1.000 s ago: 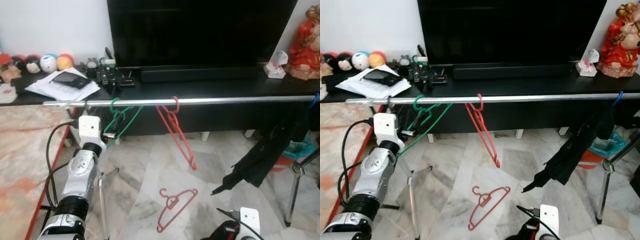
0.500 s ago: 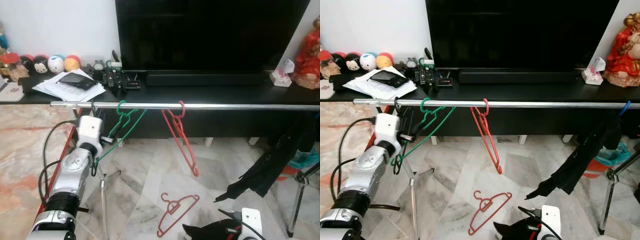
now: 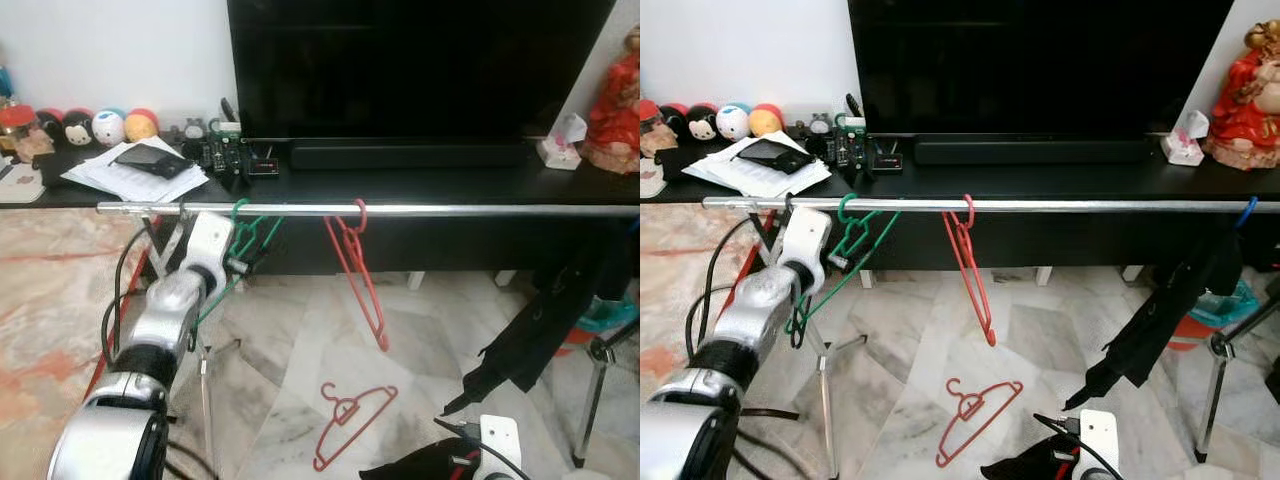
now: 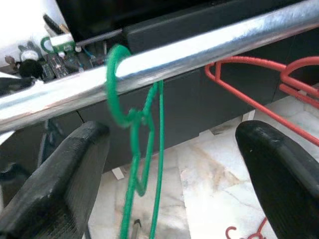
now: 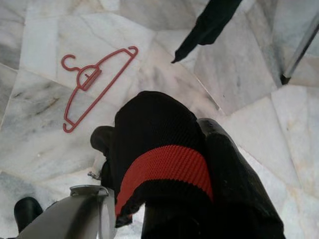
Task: Hang hanger
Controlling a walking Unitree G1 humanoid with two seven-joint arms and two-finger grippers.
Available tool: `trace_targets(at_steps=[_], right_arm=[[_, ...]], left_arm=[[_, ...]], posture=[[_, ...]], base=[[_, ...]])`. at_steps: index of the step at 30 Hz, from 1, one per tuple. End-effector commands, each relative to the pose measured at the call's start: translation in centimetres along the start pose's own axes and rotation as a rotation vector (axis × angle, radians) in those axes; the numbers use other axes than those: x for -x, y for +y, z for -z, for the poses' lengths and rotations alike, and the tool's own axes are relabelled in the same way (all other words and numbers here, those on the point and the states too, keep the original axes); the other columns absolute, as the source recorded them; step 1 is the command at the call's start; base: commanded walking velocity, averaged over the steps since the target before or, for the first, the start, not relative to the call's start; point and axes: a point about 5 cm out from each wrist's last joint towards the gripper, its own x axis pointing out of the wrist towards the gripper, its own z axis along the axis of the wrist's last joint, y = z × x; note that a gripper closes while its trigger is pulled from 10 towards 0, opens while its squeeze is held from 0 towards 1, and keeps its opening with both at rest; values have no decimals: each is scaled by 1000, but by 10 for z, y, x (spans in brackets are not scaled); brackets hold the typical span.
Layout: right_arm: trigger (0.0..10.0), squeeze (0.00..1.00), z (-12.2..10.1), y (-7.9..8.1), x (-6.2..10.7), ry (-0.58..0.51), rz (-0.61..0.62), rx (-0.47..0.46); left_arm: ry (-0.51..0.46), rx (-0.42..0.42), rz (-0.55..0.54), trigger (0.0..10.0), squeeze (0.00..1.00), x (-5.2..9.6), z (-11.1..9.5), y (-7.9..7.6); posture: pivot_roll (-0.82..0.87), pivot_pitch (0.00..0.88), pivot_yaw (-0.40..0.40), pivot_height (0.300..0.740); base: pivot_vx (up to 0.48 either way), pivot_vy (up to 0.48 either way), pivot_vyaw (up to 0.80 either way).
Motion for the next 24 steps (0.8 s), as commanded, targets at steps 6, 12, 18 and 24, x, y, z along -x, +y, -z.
trace_targets(at_steps=[6, 12, 18, 24], right_arm=[[10000, 0, -3, -1, -1, -5, -1, 0], [10000, 0, -3, -1, -1, -6, -3, 1], [10000, 0, -3, -1, -1, -4, -3, 2], [10000, 0, -3, -1, -1, -5, -3, 4]], left_arm=[[62, 11, -20, 10000, 0, -10, -1, -6], [99, -5, -78, 10000, 0, -13, -3, -2], [127, -10, -126, 10000, 0, -14, -2, -2], [171, 15, -213, 10000, 0, -13, 3, 2]], posture=[[-141, 0, -18, 740], [-144, 0, -17, 740], [-146, 0, -11, 740], [-149, 0, -12, 740]], base=[[0, 0, 0], [0, 0, 0], [0, 0, 0], [0, 0, 0]])
